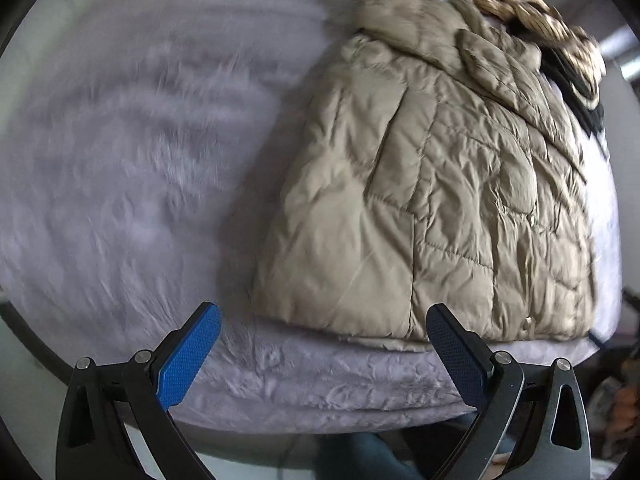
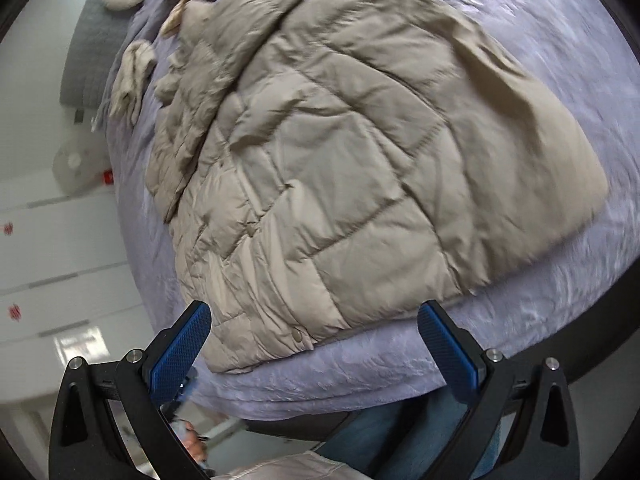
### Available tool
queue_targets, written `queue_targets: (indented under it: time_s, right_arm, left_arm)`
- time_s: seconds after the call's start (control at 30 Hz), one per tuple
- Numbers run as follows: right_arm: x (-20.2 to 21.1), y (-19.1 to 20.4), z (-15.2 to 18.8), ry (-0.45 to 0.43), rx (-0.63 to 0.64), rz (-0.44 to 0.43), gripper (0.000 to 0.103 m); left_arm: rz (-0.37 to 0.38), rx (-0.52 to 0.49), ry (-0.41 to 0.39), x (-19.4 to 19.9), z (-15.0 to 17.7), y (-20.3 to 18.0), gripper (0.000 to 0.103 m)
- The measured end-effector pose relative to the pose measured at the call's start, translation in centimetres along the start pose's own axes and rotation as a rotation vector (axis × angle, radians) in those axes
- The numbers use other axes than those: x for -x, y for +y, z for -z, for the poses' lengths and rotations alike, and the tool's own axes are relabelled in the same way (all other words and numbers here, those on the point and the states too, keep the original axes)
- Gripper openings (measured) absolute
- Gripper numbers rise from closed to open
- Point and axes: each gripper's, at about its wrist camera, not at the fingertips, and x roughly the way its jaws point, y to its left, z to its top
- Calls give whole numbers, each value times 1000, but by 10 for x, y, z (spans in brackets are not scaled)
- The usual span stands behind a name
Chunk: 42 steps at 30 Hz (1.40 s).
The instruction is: Fold large clothes
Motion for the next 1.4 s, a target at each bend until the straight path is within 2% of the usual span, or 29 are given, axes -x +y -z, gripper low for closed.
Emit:
queue_targets:
  time_s: [0.1,0.23,0.43,0.63,0.87,0.9,0.93,0.97,1.0,1.03,1.07,1.1,1.13,1.17,1.27,1.4]
  right_arm:
    - [2,-20,2,-3,-74,-31,103]
    - [5,-50,6,-23,-182,-79,103]
    - [7,-86,9,-73,-302,-145,103]
    - [1,-101,-4,-140,-337,-215,103]
    - [-18,-109,-17,-163,-376,-268,103]
    - [-20,-107,-18,-167,-379,-284,103]
    - [-22,-104,-19,-168,-379,-302,103]
    - [-23,-102,-19,-167,-376,-317,103]
    - [-23,-100,-19,-165,-371,-328,102]
    - [-23,-98,-19,-164,-369,-329,98]
    - [-23,-97,-19,-159,-369,-329,86]
    - [-24,-97,-20,-149,-373,-324,74]
    - [-25,-98,-22,-138,-376,-311,42]
    - [-26,-99,-24,-121,-380,-293,15]
    - [-20,-94,-32,-92,-345,-325,11]
    - [11,-59,-58,-84,-189,-363,10]
  left_arm:
    - [101,64,41,-15,10,8,103]
    - [209,101,75,-35,22,1,103]
    - [321,112,98,-57,14,-18,103]
    - [372,121,112,-72,-4,-28,103]
    - [332,65,115,-82,-11,-43,103]
    - [328,55,107,-81,-11,-45,101]
    - [325,44,96,-79,-12,-47,85]
    - [323,29,94,-78,-12,-50,73]
    - [314,13,101,-78,-13,-53,50]
    - [305,6,100,-77,-15,-54,27]
    - [315,4,96,-75,-16,-52,17]
    - [337,11,89,-72,-18,-51,14]
    - [356,21,80,-68,-19,-50,12]
    - [378,29,65,-60,-22,-47,11]
    - [412,57,13,-36,-30,-45,11]
    - [442,78,-86,5,-51,-54,11]
